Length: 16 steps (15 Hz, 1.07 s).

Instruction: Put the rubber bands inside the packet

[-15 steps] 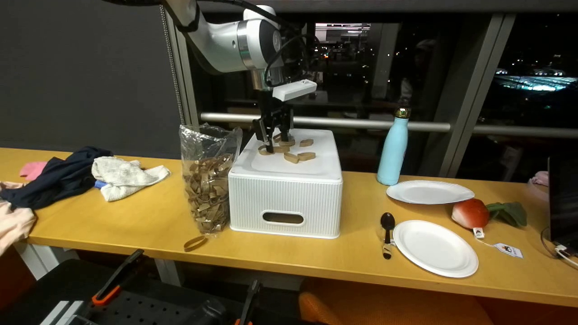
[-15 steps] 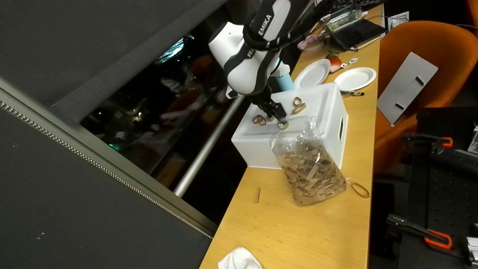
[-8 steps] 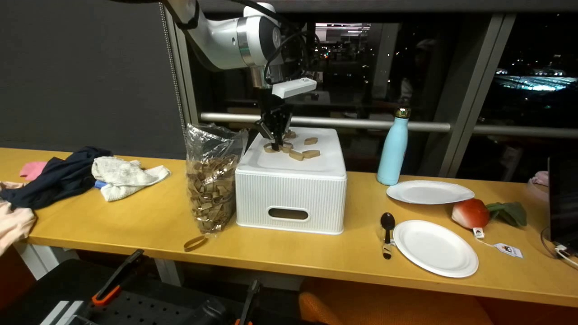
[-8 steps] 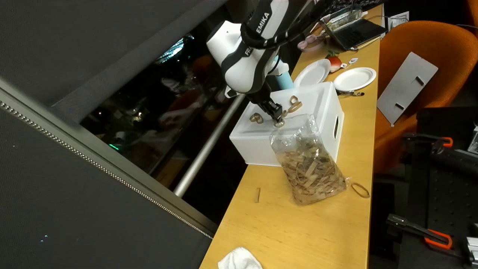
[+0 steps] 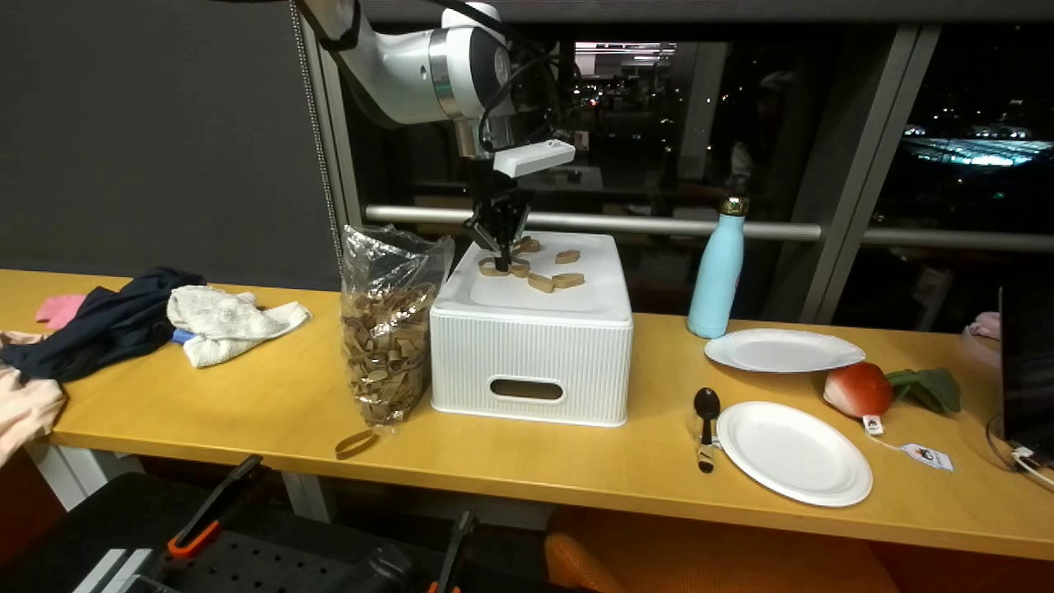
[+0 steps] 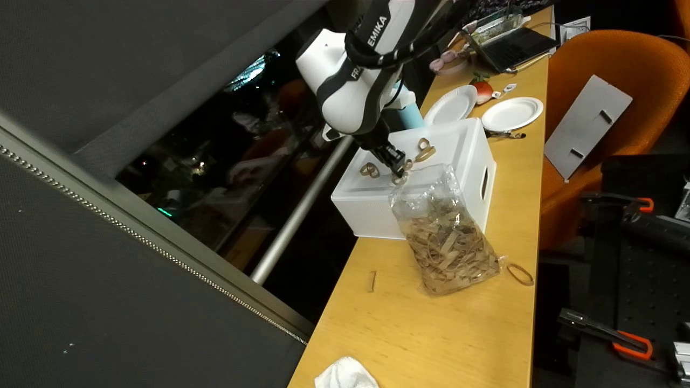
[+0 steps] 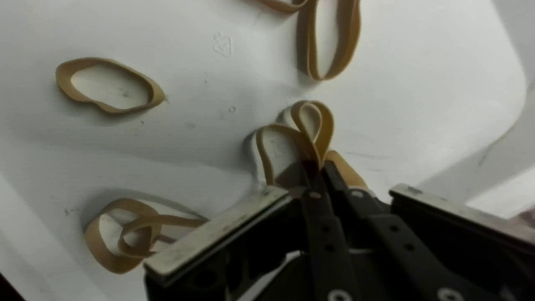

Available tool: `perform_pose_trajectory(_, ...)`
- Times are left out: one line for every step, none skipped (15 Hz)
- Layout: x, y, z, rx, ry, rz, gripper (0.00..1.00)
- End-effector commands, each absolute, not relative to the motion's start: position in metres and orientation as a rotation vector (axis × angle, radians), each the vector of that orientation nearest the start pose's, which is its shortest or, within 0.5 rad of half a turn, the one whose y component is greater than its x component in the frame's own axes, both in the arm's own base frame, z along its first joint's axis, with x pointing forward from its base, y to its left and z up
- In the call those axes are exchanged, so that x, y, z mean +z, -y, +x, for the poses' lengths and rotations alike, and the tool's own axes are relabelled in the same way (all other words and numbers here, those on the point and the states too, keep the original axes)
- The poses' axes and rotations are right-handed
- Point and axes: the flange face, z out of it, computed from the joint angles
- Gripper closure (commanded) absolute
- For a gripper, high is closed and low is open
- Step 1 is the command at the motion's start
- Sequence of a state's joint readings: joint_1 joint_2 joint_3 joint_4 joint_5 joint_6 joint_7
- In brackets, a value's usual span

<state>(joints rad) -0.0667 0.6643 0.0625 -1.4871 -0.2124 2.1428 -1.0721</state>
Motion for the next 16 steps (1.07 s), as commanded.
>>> perform_pose_trajectory(0.286, 0.014, 0.709, 0.143, 1.769, -2.67, 0.99)
perform_pose_trajectory(0.285, 0.013, 0.708, 0.153, 1.762, -2.666, 0.99)
perform_pose_trajectory(0.284, 0.012, 0.706, 0.165, 1.755, -2.658, 0.99)
perform_pose_trajectory(0.283, 0.011, 0.704, 0.177, 1.749, -2.66, 0.99)
perform_pose_trajectory(0.285, 0.01, 0.703, 0.183, 1.751, -2.668, 0.99)
perform_pose_trajectory(0.29, 0.008, 0.702, 0.189, 1.753, -2.672, 0.99)
perform_pose_trajectory(0.296, 0.005, 0.7, 0.196, 1.752, -2.682, 0.99)
perform_pose_trajectory(0.302, 0.002, 0.698, 0.205, 1.747, -2.697, 0.99)
perform_pose_trajectory(0.311, -0.004, 0.695, 0.212, 1.744, -2.704, 0.99)
perform_pose_trajectory(0.319, -0.01, 0.692, 0.223, 1.735, -2.712, 0.99)
perform_pose_trajectory(0.329, -0.017, 0.687, 0.231, 1.731, -2.722, 0.99)
perform_pose_trajectory(0.342, -0.027, 0.682, 0.234, 1.725, -2.735, 0.99)
perform_pose_trajectory(0.353, -0.035, 0.678, 0.237, 1.724, -2.752, 0.99)
perform_pose_trajectory(0.368, -0.046, 0.673, 0.237, 1.728, -2.769, 0.99)
perform_pose_trajectory(0.383, -0.057, 0.667, 0.239, 1.737, -2.788, 0.99)
perform_pose_trajectory(0.396, -0.068, 0.662, 0.239, 1.745, -2.801, 0.99)
